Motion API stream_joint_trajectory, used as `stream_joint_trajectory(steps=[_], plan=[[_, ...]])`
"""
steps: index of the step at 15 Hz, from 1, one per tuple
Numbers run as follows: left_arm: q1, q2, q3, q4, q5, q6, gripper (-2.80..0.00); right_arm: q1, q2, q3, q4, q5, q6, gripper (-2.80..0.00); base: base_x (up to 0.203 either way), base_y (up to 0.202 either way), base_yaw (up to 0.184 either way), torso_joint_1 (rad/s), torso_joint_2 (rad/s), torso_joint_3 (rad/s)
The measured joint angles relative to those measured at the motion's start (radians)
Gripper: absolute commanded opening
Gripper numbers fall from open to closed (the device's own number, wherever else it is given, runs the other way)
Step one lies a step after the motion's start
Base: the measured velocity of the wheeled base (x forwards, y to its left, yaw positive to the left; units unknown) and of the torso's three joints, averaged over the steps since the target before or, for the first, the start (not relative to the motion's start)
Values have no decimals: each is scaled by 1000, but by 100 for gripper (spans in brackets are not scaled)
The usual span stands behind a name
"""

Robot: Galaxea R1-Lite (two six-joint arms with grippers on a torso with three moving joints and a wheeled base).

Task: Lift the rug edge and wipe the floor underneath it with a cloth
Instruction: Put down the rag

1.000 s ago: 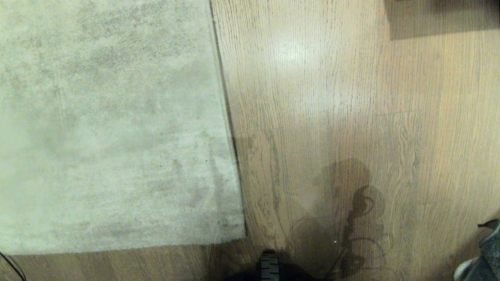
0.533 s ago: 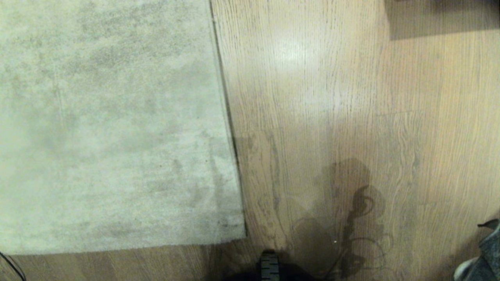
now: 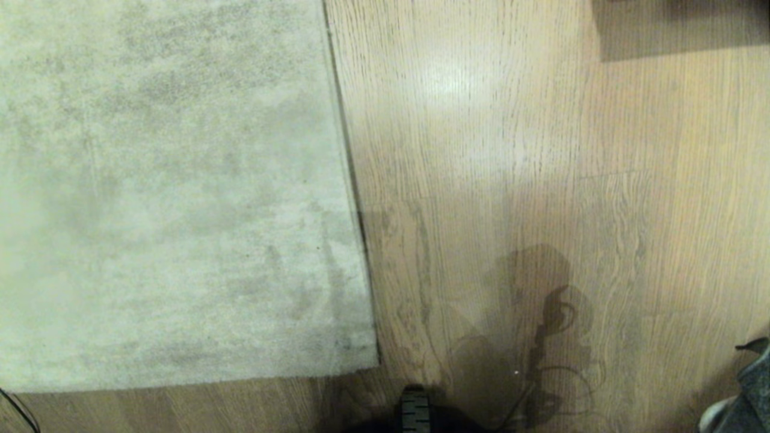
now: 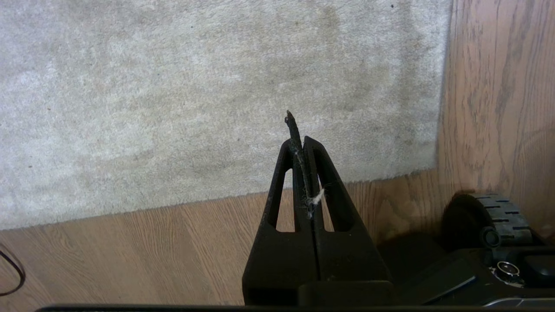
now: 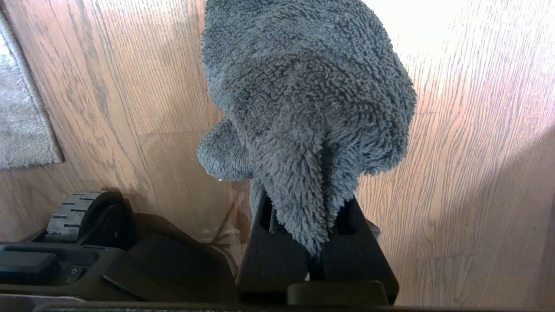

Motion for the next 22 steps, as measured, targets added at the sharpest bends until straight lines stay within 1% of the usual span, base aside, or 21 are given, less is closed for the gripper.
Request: stream_joint_trajectory(steps=[4, 22], plan=[[0, 0, 0, 0, 0, 0, -280, 0, 0, 0, 0, 0, 0, -280, 0, 0, 0, 2, 4, 139], [0, 0, 0, 1, 0, 0, -280, 0, 0, 0, 0, 0, -1, -280, 0, 0, 0, 3, 3, 200]])
